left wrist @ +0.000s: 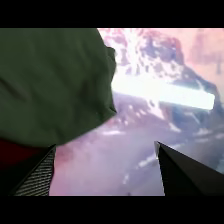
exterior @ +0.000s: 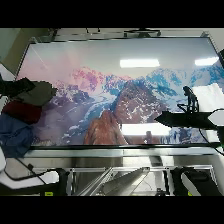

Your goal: Fold the shirts.

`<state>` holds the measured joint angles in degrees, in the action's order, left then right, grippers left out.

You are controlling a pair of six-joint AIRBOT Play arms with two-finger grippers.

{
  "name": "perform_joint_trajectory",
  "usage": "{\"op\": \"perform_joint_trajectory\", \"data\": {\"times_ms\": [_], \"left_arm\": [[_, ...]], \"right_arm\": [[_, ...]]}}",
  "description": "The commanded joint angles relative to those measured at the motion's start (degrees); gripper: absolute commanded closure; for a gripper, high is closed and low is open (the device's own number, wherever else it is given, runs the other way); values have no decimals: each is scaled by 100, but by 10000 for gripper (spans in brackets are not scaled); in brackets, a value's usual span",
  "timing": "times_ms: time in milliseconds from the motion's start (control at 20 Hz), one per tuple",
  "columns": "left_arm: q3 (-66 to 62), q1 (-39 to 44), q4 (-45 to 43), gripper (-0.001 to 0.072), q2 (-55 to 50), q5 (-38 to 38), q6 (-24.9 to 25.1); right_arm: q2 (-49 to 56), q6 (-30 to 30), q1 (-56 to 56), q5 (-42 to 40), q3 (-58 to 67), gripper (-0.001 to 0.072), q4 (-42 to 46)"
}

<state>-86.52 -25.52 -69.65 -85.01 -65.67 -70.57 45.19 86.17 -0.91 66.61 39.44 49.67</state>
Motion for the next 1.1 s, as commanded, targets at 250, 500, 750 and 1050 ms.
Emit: {"op": "perform_joint_trajectory", "data": {"times_ms": [250, 500, 750, 1050], "left_arm": [[-2288, -35, -2251, -13, -3130, -518, -789], [-2660, 9, -2319, 566, -3447, -807, -907], [-2660, 391, -2308, 687, -2979, -782, -901], [-2658, 1375, -328, 686, -1364, -885, -693]], "right_arm": [[-4, -4, 2, 0, -4, 690, -2], [-4, -4, 4, 0, -4, 689, -2], [-4, -7, 2, -11, -4, 690, -2], [-4, -7, 4, -68, -4, 690, 0]]}}
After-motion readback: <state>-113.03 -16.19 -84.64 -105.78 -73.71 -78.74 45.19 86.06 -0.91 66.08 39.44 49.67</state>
